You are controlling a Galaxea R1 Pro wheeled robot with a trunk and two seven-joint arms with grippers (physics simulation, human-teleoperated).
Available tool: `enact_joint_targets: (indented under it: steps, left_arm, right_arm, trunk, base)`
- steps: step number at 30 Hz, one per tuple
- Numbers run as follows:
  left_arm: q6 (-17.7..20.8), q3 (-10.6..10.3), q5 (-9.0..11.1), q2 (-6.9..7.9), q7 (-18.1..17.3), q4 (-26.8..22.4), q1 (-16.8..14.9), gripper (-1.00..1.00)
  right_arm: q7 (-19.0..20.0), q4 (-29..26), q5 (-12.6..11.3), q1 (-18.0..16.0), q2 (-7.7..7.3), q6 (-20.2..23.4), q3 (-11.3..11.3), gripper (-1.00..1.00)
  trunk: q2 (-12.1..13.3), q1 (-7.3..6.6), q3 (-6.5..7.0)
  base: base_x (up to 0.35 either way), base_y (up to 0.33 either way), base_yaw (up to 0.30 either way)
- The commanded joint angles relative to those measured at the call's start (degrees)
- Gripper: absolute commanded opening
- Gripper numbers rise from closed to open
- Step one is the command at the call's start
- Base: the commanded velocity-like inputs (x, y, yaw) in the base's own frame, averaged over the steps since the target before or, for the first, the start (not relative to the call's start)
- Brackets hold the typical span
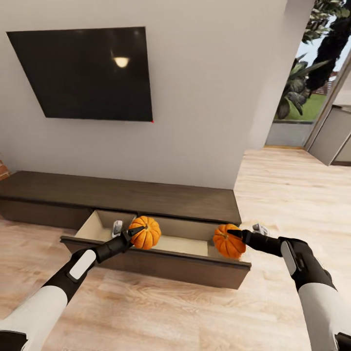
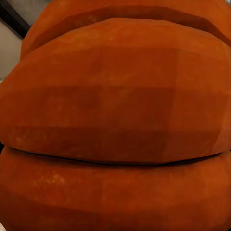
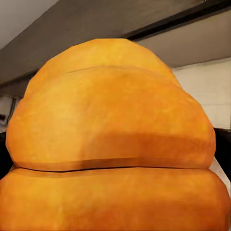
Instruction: Place each of the two pumpkins and all three candles from the living room inside a cabinet in the living room (use any cabinet), then make sure every cabinet is closed, and position the cauldron so it is next to a table in the living room.
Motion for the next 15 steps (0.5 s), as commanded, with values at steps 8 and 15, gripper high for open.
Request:
enact_joint_targets:
  steps: [8, 15]
  left_arm:
    - [0.09, 0.02, 0.09, 0.08, -0.02, -0.03, 0.0, -1.0]
    - [0.09, 0.02, -0.07, 0.0, -0.02, -0.14, 0.0, -1.0]
  right_arm:
    - [-0.38, -0.38, 0.05, -0.19, 6.11, -0.93, -1.02, -1.0]
    - [-0.34, 0.41, -0.01, 0.3, 6.07, -1.07, -1.45, -1.0]
  trunk:
    - [0.0, 0.0, -0.25]
    - [0.0, 0.0, -0.12]
  base:
    - [0.288, -0.041, 0.222]
    - [0.337, 0.0, -0.074]
